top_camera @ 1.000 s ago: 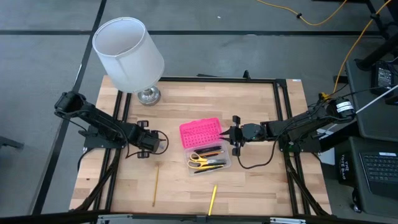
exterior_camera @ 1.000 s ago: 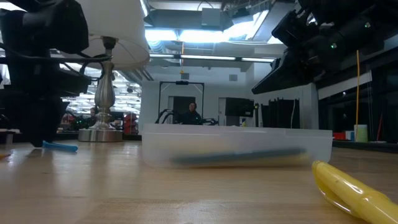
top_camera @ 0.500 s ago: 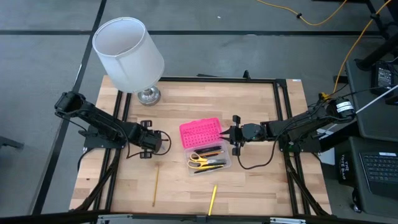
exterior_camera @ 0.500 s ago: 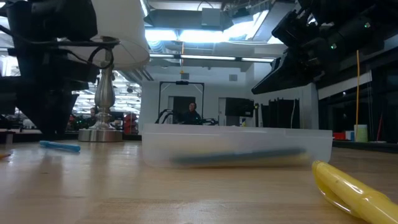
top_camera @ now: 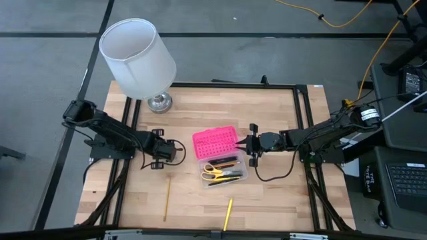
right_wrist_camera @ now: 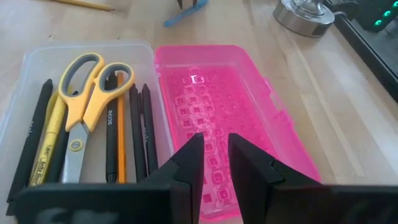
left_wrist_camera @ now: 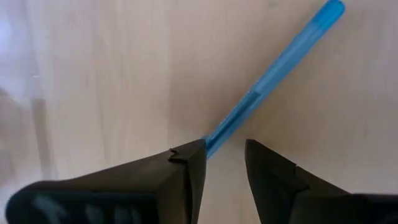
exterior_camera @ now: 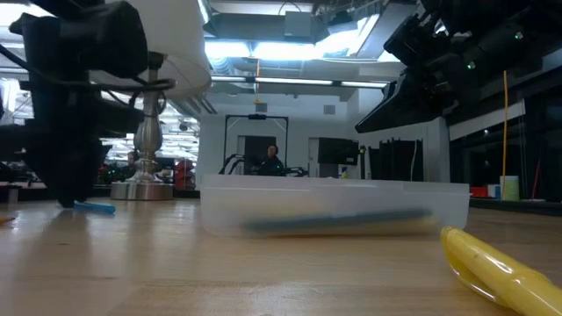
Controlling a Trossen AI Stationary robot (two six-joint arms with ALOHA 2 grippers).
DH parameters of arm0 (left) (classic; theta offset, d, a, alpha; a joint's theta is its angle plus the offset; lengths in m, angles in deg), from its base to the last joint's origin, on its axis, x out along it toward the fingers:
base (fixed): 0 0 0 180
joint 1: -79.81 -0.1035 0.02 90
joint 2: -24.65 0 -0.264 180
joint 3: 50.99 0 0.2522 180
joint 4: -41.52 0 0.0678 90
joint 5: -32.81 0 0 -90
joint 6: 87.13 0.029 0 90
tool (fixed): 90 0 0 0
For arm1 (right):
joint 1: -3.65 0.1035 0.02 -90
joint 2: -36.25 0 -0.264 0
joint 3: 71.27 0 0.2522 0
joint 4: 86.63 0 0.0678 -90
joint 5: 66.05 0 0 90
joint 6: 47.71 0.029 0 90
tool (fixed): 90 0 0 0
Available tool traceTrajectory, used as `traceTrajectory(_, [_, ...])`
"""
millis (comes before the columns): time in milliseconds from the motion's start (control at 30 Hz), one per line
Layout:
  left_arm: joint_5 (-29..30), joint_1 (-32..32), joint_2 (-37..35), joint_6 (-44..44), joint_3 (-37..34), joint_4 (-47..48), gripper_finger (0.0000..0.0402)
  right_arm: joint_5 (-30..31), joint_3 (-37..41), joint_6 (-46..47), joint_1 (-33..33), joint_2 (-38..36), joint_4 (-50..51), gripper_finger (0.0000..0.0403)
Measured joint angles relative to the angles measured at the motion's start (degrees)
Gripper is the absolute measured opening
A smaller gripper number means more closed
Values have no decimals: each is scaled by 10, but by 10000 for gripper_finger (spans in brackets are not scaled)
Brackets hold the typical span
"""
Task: Pick & place school supplies into a supply box
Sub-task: Put the light blue pen into the pink supply box
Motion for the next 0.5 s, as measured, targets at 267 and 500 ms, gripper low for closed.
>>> traceTrajectory(267, [11,-30,31,-2,2,2,98,0,0,1,0,0,0,78])
traceTrajectory(500, [0,-40,33,0,0,-5,90,-2,0,2,0,0,0,78])
